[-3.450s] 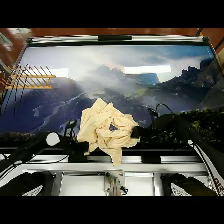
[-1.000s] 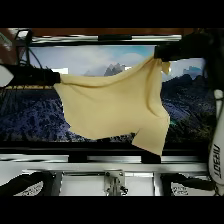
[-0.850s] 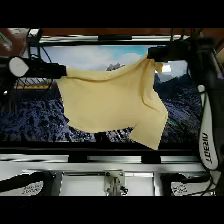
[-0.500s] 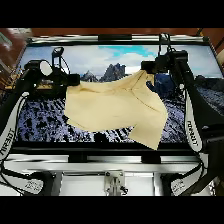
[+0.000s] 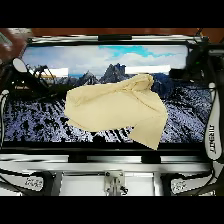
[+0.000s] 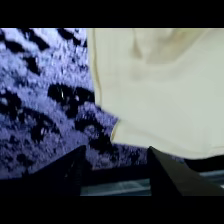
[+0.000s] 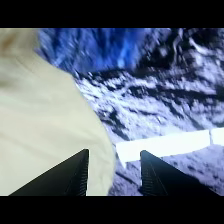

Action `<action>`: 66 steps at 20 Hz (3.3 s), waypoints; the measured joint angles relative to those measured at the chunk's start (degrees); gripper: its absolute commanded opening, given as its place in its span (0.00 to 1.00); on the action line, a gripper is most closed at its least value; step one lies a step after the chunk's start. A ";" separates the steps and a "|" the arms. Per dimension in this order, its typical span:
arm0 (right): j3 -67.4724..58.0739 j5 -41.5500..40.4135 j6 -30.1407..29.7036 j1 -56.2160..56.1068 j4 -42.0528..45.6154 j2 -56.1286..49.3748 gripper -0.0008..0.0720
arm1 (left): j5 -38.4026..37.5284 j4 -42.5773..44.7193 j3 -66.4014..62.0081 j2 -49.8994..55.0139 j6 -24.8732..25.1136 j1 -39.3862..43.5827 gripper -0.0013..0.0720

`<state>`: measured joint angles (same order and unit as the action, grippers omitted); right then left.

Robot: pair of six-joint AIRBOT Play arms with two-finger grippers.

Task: Fold the shirts.

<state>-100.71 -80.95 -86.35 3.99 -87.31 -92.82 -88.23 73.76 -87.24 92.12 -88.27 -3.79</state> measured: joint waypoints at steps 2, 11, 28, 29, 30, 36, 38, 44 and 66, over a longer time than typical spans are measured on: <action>4.00 -3.89 -0.85 4.94 -3.41 2.34 0.61 | 0.79 -1.27 9.81 -4.31 1.53 -2.16 0.68; 14.97 -4.61 -1.79 13.51 -13.51 7.85 0.61 | 22.69 -12.37 35.30 -10.75 4.02 -2.36 0.58; 29.03 -2.36 -4.94 16.04 -20.26 6.69 0.83 | 30.40 -14.49 37.29 -15.82 6.67 1.16 0.06; 30.10 -1.14 -5.25 15.69 -20.72 5.99 0.83 | 30.14 -14.51 37.29 -16.92 7.08 1.09 0.06; 30.91 0.55 -5.51 15.04 -21.38 5.20 0.83 | 29.64 -14.60 37.29 -17.84 7.34 1.03 0.06; 32.70 7.61 -6.78 10.51 -22.82 -0.28 0.48 | 27.91 -14.71 37.05 -23.04 7.93 0.94 0.06; 32.70 8.87 -6.95 9.46 -22.67 -1.49 0.12 | 27.65 -14.69 36.22 -24.52 8.00 0.94 0.06; 25.14 10.78 -10.58 6.29 -21.79 2.19 0.09 | 26.97 -14.67 25.49 -26.67 8.52 0.74 0.06; -5.55 16.15 -12.26 3.58 -18.73 52.30 0.09 | 20.63 -0.81 -24.39 -49.51 8.26 0.59 0.06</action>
<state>-106.26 -64.79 -98.61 7.57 -106.04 -40.51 -67.59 72.95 -111.63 42.61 -80.01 -3.20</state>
